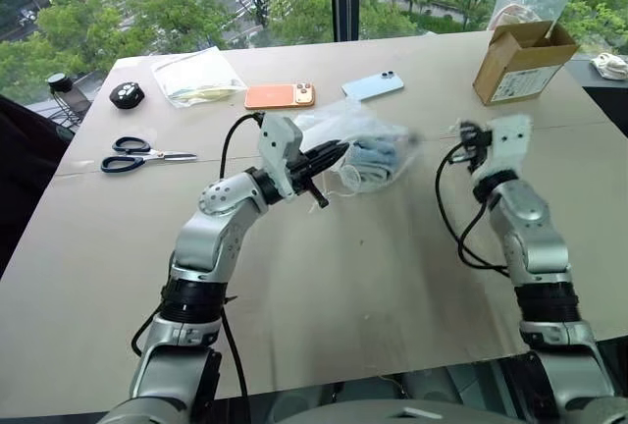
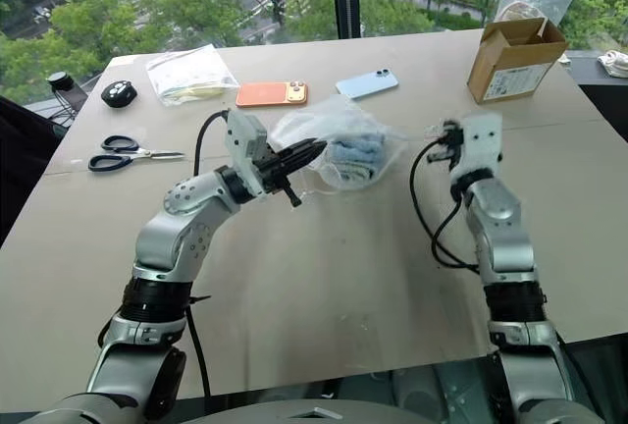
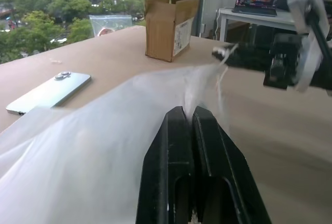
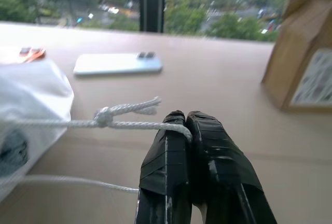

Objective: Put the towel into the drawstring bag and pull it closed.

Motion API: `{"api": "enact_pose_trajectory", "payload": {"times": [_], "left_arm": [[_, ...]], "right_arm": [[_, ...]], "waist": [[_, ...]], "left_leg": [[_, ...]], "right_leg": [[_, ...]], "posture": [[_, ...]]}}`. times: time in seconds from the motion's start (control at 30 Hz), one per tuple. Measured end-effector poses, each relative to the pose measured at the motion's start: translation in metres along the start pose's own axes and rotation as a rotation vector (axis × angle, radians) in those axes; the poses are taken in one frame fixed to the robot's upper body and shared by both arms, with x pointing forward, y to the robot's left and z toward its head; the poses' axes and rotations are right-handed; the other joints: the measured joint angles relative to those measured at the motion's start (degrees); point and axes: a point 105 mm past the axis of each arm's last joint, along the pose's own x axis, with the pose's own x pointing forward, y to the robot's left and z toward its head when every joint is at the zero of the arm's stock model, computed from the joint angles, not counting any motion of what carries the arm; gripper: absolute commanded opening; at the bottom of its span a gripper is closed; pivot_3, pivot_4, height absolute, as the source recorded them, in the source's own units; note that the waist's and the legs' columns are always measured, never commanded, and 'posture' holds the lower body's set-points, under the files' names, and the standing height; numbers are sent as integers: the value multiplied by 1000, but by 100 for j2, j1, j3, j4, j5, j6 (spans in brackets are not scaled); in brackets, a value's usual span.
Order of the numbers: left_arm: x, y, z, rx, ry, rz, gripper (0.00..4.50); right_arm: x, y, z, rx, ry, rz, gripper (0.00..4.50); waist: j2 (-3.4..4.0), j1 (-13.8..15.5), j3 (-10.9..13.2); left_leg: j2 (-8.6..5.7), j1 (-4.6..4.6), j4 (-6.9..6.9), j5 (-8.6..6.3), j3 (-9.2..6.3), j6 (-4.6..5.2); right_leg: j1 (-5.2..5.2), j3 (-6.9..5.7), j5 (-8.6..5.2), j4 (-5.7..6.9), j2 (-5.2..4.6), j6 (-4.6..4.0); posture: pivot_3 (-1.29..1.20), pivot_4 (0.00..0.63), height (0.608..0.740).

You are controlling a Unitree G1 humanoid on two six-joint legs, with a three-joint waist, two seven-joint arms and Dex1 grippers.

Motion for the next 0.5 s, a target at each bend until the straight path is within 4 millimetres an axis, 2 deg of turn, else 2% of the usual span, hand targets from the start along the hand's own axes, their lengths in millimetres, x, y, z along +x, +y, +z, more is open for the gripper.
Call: {"api": "enact_pose_trajectory", "payload": {"times": [0.07, 0.13, 0.27, 0.33, 0.43, 0.5], "left_arm": [[3, 1, 2, 1, -8, 5, 0], [4, 2, 6, 6, -18, 2, 0], [2, 4, 11, 12, -31, -6, 1312], [3, 7, 16, 16, -47, 8, 2383], [2, 17, 31, 25, -91, 40, 3598], [-3, 21, 31, 14, -95, 47, 3598]], "right_arm": [[5, -1, 23, -12, -72, -14, 25], [12, 3, 56, -27, -169, -10, 25], [17, 13, 94, -27, -259, 15, 0], [18, 20, 100, -16, -260, 36, 0], [20, 27, 96, -9, -219, 65, 0], [21, 28, 91, -6, -189, 68, 0]], "waist": [[0, -9, 0], [0, -28, 0], [0, -27, 0], [0, -17, 0], [0, -12, 0], [0, -20, 0]], "left_leg": [[0, -1, 0, 0, 1, 0], [1, -3, 0, 0, 2, -1], [3, -2, -2, -1, -1, -2], [2, -4, -1, -1, -1, -2], [2, -4, 0, -1, 0, -2], [2, -4, -1, -1, 0, -2]], "right_leg": [[-2, 1, 0, 0, -1, 0], [-5, 3, 0, 2, -4, 0], [-5, 1, 0, 0, -3, 0], [-5, 0, 0, 0, -3, 0], [-5, 0, 0, 0, -4, -1], [-7, 1, 0, -1, -4, -1]], "posture": [[0, 150, 736], [0, 150, 736], [0, 150, 736], [0, 150, 736], [0, 150, 736], [0, 150, 736]]}}
